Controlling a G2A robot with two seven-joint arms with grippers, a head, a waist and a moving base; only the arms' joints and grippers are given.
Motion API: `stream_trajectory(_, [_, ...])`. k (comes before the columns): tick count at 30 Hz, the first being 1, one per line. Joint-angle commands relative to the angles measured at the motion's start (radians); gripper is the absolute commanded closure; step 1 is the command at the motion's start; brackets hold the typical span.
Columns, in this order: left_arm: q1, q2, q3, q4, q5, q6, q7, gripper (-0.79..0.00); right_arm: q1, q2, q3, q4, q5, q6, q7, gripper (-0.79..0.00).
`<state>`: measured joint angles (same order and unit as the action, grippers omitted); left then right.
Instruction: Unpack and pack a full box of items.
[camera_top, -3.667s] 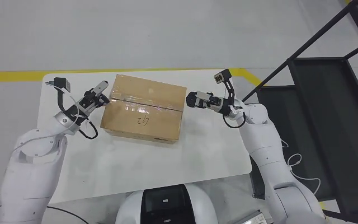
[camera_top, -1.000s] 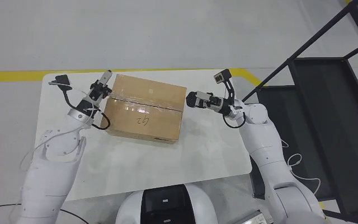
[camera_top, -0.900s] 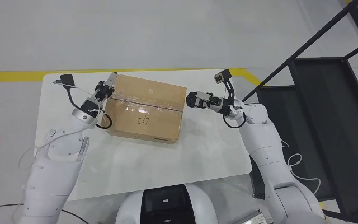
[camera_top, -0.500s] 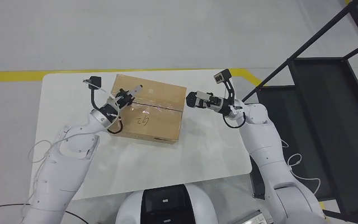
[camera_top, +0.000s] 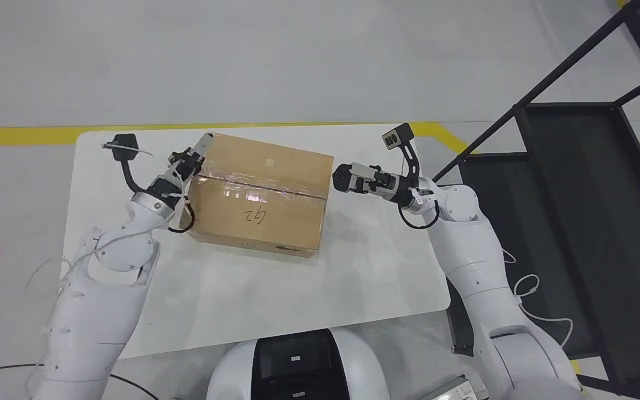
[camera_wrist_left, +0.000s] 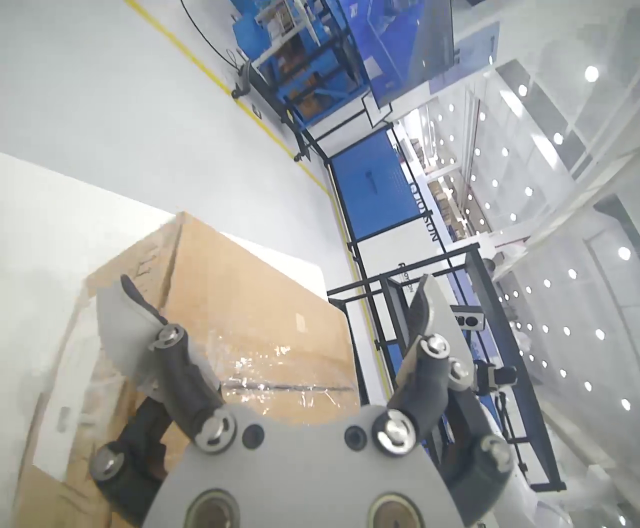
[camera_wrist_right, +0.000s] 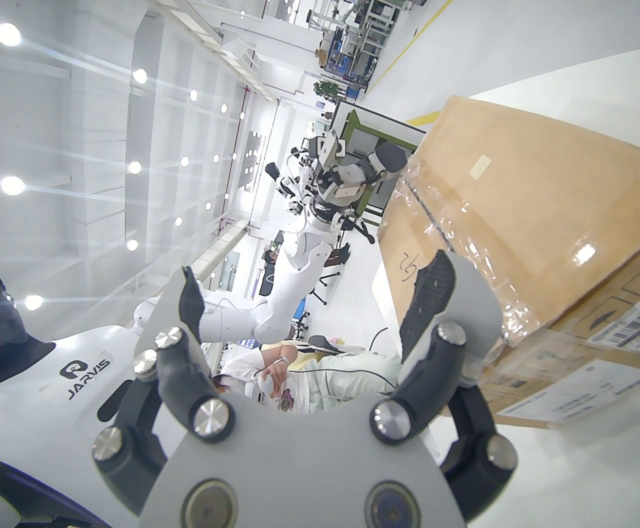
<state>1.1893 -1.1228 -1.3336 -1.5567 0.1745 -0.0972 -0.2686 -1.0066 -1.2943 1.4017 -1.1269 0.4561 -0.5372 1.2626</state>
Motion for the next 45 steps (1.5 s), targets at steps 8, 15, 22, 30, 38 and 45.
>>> stream_trajectory(8, [0.055, 0.001, -0.080, -0.036, -0.074, -0.175, 0.050, -0.785, 0.000, 0.000, 0.000, 0.000, 0.000, 0.000, 0.000, -0.785])
stream_trajectory(15, [0.057, -0.004, -0.037, -0.035, 0.318, -0.294, 0.269, -0.785, 0.000, 0.000, 0.000, 0.000, 0.000, 0.000, 0.000, -0.785])
stream_trajectory(22, [0.033, -0.007, 0.020, 0.001, 0.733, -0.274, 0.402, -0.785, 0.000, 0.000, 0.000, 0.000, 0.000, 0.000, 0.000, -0.785])
stream_trajectory(30, [-0.018, 0.002, 0.018, 0.012, 0.991, -0.178, 0.229, -0.785, 0.000, 0.000, 0.000, 0.000, 0.000, 0.000, 0.000, -0.785])
stream_trajectory(38, [0.011, 0.017, -0.044, -0.070, 0.966, -0.220, -0.033, -0.785, 0.000, 0.000, 0.000, 0.000, 0.000, 0.000, 0.000, -0.785])
stream_trajectory(45, [0.058, 0.028, -0.092, -0.184, 0.863, -0.279, -0.210, -0.785, 0.000, 0.000, 0.000, 0.000, 0.000, 0.000, 0.000, -0.785])
